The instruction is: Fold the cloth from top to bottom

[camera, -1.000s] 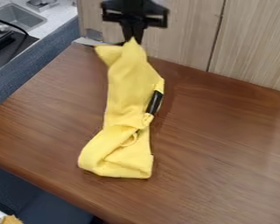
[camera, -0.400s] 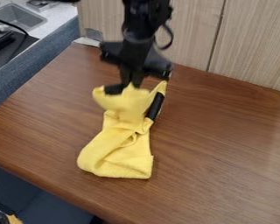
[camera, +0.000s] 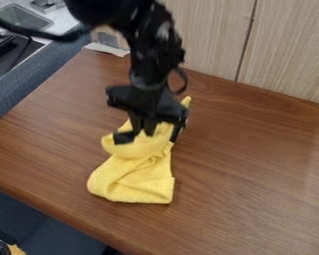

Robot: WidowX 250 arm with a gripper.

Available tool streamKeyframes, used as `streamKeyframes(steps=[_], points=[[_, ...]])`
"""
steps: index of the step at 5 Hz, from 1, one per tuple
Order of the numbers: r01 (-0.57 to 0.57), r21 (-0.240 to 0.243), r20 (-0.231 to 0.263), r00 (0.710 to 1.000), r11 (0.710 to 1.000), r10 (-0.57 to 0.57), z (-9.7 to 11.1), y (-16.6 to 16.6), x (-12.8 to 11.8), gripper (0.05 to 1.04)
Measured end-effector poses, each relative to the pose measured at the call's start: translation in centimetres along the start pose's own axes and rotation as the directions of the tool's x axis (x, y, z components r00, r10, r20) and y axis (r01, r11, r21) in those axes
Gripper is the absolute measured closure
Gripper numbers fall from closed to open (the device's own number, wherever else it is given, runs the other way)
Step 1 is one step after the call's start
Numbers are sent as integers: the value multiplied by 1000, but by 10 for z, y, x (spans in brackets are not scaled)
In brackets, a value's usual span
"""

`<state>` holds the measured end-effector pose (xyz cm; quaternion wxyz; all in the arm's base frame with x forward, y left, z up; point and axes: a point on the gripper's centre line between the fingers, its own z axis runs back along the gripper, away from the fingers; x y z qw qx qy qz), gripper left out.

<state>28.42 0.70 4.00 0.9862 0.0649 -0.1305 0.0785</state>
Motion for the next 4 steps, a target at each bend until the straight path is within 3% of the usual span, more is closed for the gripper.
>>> streamKeyframes(steps=[2,3,4], points=[[39,20,-31,999,999,-39,-15,-11,-7,1005],[12,34,-58,998,999,-10,-13,-9,-8,853],[-21,-12,-66,998,1000,20,-10,-6,-7,598]])
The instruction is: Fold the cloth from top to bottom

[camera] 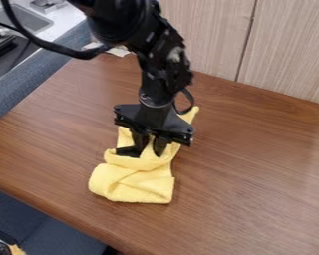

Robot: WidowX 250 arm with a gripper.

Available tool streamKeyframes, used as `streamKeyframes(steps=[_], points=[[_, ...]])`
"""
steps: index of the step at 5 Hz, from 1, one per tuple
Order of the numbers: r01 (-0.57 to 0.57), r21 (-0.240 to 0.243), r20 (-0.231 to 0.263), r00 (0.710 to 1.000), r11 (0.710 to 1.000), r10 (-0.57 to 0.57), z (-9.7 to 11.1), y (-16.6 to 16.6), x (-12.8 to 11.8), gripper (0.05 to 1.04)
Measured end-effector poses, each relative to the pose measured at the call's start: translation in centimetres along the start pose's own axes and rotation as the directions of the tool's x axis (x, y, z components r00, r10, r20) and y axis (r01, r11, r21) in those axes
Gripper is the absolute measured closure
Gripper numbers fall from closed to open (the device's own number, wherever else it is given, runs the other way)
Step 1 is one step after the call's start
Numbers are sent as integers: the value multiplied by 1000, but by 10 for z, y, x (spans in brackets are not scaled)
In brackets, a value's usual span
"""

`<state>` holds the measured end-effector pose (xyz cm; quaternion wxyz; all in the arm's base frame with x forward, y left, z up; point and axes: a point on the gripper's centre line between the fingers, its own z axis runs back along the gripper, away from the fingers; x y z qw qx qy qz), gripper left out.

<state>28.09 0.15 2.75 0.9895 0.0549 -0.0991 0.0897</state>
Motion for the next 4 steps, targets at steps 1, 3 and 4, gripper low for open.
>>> streamKeyframes(steps=[1,3,4], points=[[-8,-32,8,1000,999,8,12,2,3,295],[16,-3,96,995,1000,-15,53,-1,20,79],[24,12,124,992,1000,-25,70,-3,26,83]])
